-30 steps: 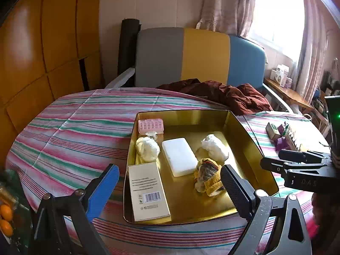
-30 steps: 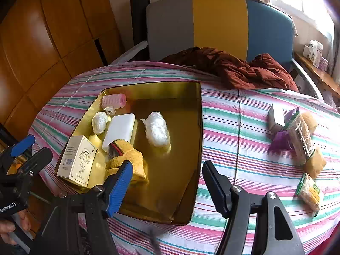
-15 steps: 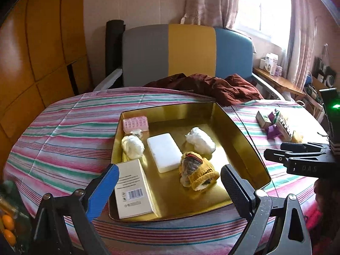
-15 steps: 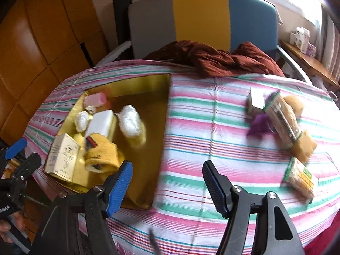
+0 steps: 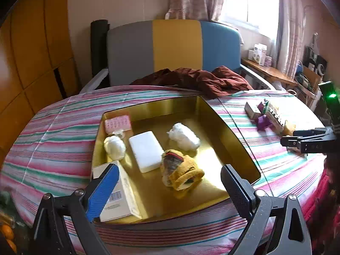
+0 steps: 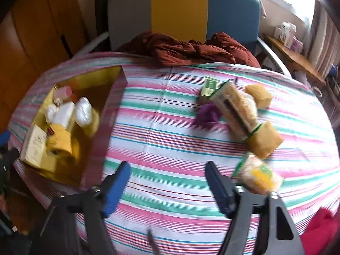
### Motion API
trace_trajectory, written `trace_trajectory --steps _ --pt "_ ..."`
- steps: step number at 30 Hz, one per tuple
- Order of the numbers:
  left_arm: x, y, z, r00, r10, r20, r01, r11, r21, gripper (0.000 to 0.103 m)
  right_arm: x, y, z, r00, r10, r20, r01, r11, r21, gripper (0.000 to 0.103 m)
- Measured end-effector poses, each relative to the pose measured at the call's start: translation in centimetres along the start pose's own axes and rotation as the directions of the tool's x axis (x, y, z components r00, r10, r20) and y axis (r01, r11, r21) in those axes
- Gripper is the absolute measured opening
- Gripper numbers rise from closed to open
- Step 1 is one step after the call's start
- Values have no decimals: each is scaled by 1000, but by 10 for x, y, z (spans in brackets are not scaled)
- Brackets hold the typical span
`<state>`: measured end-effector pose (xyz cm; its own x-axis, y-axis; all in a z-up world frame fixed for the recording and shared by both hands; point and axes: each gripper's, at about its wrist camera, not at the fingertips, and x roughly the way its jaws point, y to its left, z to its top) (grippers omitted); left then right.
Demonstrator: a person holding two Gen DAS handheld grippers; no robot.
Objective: Organize objects
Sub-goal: 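Move both grippers from the tray back to the pile of items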
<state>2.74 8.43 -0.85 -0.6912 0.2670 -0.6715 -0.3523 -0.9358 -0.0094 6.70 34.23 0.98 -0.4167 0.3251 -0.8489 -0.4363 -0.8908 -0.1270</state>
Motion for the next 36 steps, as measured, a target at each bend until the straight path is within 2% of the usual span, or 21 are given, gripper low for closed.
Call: trace_trajectory --steps 6,13,27,29,30,32,36 --pt "5 -9 1 999 -36 -10 36 999 9 97 3 -51 -8 990 -76 -122 66 995 -79 84" --pt "12 -15 4 998 -61 -24 62 998 12 97 20 -110 -22 951 -164 -262 160 986 -36 85" --pt "24 -37 15 994 -99 -52 102 993 55 97 87 -128 -14 888 -160 -431 150 987 -58 84" --pt "25 -40 17 993 -107 -54 110 992 57 97 87 -127 -14 887 -150 -437 141 989 -52 78" --pt "26 -41 19 992 -111 -52 114 992 60 97 85 -125 -14 890 -129 -436 124 991 -39 68" --pt "27 -45 21 991 -120 -51 123 990 67 97 81 -119 -15 897 -101 -429 100 995 -26 55" --pt "33 -57 28 987 -148 -60 152 985 81 97 74 -102 -20 906 -58 -419 62 998 -5 54"
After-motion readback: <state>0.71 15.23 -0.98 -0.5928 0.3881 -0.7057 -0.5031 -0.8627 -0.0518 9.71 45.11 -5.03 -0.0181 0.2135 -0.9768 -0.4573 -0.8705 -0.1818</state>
